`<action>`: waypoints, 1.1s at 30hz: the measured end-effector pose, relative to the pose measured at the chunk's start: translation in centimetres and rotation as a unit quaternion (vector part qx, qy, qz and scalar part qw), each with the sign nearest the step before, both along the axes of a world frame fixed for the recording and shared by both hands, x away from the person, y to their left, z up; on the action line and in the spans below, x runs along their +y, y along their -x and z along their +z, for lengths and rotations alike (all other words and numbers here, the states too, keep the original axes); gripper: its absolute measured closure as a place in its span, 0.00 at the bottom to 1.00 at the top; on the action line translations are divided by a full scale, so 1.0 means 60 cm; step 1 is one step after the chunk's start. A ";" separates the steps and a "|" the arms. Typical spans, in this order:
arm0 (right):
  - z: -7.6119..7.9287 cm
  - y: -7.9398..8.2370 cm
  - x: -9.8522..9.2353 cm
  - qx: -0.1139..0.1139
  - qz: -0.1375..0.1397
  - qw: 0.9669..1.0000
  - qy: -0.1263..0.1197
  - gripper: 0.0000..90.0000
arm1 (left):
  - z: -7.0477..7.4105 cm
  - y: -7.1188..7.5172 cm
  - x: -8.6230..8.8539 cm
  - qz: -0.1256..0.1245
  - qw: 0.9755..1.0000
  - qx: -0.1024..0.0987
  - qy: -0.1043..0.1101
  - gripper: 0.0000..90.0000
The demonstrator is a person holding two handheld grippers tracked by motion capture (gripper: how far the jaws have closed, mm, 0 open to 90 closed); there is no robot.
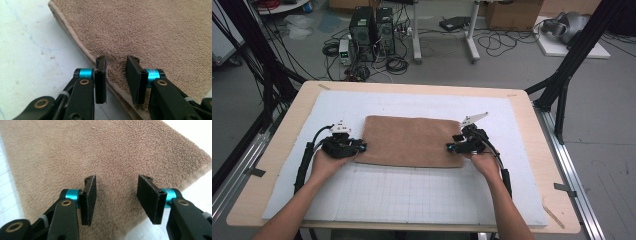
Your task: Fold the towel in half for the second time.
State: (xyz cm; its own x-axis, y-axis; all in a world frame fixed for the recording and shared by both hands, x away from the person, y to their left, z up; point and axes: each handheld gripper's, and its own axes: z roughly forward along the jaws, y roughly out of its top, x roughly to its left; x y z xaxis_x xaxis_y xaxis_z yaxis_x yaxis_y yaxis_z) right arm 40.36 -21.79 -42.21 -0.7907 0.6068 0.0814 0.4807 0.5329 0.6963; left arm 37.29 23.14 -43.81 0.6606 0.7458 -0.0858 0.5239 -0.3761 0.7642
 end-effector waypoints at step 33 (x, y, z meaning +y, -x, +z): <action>0.025 0.044 -0.010 -0.018 -0.021 0.999 -0.032 0.23 | 0.046 0.037 0.008 -0.001 0.999 -0.048 0.022 0.38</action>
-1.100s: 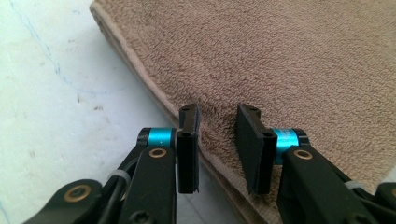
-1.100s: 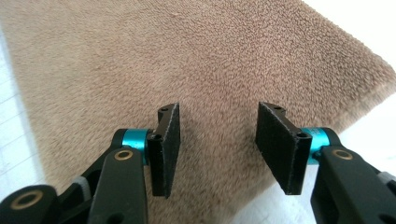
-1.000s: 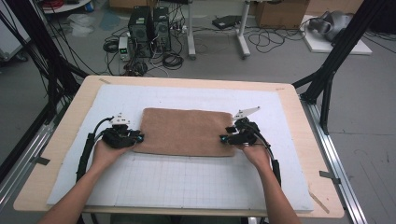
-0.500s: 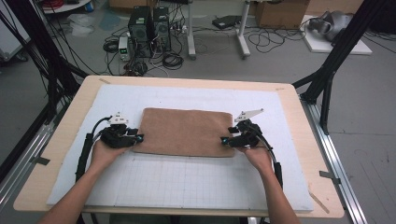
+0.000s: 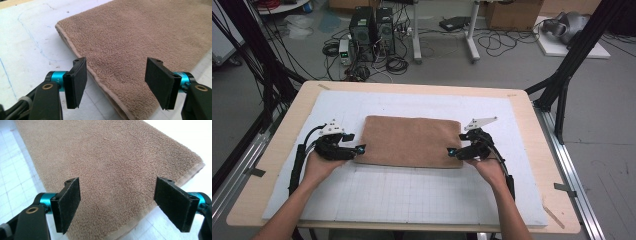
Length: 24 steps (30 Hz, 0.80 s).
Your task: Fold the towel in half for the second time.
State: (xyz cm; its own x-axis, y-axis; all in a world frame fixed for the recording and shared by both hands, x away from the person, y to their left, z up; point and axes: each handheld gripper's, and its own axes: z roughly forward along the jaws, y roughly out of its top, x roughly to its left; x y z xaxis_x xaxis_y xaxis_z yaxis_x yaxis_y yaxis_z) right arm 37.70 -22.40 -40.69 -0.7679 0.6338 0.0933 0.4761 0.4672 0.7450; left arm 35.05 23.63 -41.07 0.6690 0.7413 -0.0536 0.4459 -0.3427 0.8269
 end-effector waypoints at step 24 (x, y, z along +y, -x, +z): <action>-0.001 0.093 -0.050 -0.019 -0.025 0.999 -0.037 0.18 | 0.003 0.084 0.021 -0.002 1.000 -0.005 0.010 0.31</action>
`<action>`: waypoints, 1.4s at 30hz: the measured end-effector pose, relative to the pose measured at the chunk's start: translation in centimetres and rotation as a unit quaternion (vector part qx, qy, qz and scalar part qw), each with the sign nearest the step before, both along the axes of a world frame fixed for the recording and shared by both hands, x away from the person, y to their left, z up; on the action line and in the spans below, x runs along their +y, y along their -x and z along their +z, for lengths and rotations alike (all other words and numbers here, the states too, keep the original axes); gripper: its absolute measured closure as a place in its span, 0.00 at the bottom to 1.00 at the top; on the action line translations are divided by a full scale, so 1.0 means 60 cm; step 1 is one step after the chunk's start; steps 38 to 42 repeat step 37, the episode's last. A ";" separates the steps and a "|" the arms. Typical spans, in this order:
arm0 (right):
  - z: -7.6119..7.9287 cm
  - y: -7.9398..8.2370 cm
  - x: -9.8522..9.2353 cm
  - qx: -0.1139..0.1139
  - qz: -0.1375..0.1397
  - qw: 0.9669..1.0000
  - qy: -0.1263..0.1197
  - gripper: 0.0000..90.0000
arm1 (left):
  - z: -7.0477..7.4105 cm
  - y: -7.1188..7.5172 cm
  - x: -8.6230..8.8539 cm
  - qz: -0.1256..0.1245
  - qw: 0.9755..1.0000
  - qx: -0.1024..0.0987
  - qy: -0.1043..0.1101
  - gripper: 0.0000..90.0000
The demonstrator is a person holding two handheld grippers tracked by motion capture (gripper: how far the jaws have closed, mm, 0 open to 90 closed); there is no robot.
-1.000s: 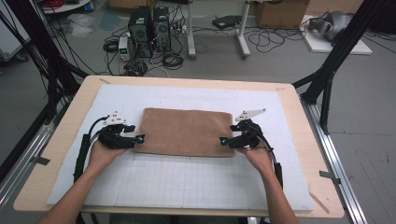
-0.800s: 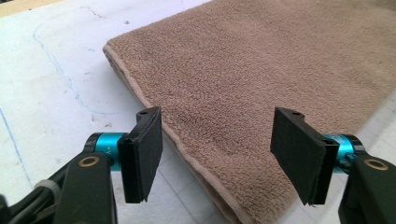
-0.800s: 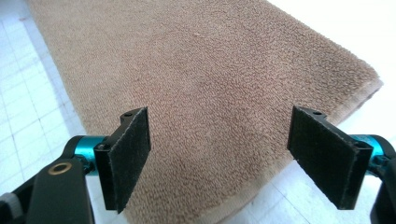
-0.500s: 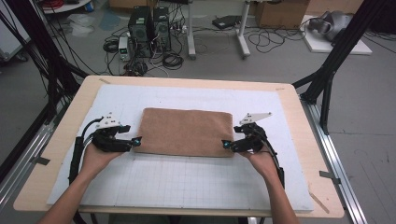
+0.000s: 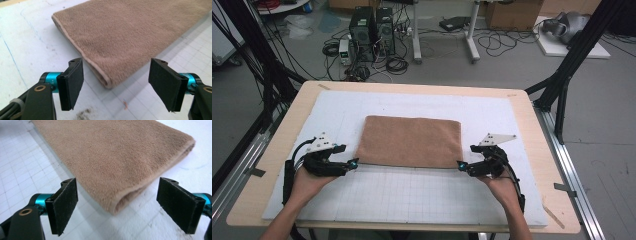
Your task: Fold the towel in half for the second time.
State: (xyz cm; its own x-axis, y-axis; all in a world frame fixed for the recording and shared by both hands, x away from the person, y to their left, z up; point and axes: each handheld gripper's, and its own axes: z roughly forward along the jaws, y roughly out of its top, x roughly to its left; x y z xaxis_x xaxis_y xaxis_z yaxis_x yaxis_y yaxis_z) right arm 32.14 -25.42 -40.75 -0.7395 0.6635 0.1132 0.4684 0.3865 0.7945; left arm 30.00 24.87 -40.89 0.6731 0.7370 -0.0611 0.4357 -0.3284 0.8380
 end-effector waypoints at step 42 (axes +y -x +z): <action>-0.029 0.084 -0.058 -0.006 -0.025 1.000 -0.015 0.14 | -0.020 0.076 0.035 0.020 1.000 -0.016 -0.009 0.29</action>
